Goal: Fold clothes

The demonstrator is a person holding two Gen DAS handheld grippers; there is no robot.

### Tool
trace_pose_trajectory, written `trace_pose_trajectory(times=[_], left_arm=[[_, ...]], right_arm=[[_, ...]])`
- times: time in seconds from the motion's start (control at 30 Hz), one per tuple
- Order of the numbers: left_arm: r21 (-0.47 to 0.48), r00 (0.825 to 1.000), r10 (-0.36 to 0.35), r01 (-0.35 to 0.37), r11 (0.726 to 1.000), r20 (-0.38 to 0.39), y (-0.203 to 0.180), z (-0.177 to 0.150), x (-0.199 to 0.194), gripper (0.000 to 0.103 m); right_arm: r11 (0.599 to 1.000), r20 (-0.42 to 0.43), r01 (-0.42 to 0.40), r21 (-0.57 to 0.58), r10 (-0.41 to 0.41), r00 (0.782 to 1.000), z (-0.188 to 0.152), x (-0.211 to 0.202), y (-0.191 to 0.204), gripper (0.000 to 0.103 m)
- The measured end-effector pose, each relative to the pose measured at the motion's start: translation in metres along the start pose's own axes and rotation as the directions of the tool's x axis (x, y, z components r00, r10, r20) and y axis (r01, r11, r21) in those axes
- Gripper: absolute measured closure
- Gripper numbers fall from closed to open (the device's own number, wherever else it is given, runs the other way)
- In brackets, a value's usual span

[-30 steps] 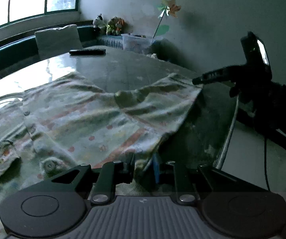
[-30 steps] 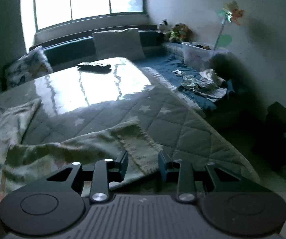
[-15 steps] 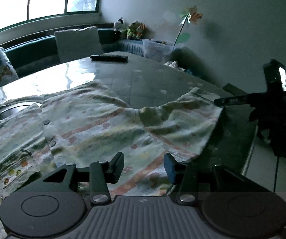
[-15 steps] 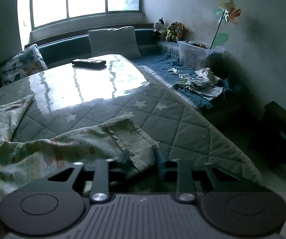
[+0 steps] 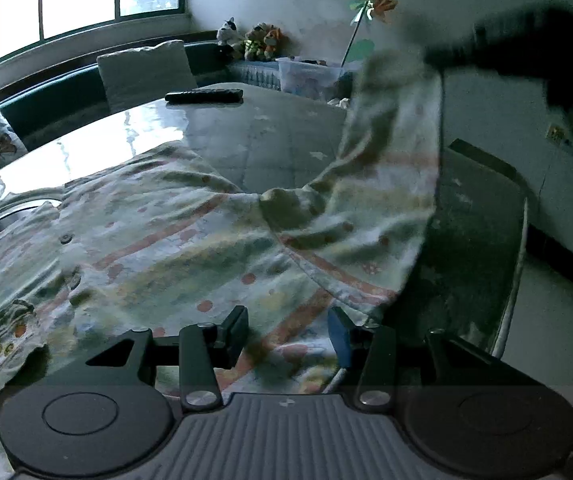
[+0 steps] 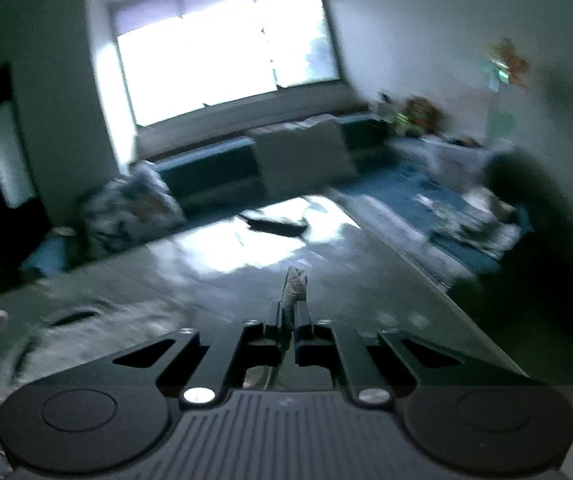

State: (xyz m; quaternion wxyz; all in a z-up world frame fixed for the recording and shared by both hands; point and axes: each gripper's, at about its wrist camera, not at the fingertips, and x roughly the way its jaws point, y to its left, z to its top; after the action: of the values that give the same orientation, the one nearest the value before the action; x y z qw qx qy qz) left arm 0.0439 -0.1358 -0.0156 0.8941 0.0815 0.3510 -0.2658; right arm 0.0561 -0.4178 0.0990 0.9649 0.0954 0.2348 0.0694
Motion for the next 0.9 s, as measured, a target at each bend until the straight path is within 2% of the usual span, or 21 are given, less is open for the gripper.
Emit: trace_pose_trajectory(times=[0.2, 0.4, 0.57, 0.7, 0.83, 0.9], left_arm=[[-0.064, 0.998, 0.027, -0.023, 0.998, 0.064, 0.016, -0.003, -0.028, 0.050], [-0.183, 0.982, 0.147, -0.124, 0.975, 0.119, 0.055, -0.022, -0.072, 0.045], [-0.271, 0.954, 0.274, -0.235, 0.933, 0.117, 0.083, -0.045, -0.105, 0.041], [-0.341, 0.928, 0.359, -0.306, 0.889, 0.102, 0.103, -0.063, -0.127, 0.037], [-0.389, 0.912, 0.402, -0.342, 0.855, 0.083, 0.115, -0.076, -0.139, 0.037], [-0.397, 0.909, 0.408, -0.345, 0.851, 0.086, 0.116, -0.077, -0.141, 0.037]], right_arm=[[0.980, 0.030, -0.180, -0.087, 0.183, 0.983, 0.026, -0.009, 0.058, 0.098], [0.921, -0.001, -0.344, -0.183, 0.350, 0.937, 0.026, -0.004, 0.122, 0.098], [0.843, -0.104, -0.469, -0.263, 0.459, 0.882, 0.006, 0.010, 0.182, 0.099], [0.787, -0.197, -0.540, -0.298, 0.503, 0.841, -0.020, 0.019, 0.225, 0.099], [0.735, -0.294, -0.594, -0.328, 0.518, 0.803, -0.050, 0.031, 0.254, 0.098], [0.716, -0.340, -0.619, -0.323, 0.522, 0.782, -0.062, 0.033, 0.261, 0.095]])
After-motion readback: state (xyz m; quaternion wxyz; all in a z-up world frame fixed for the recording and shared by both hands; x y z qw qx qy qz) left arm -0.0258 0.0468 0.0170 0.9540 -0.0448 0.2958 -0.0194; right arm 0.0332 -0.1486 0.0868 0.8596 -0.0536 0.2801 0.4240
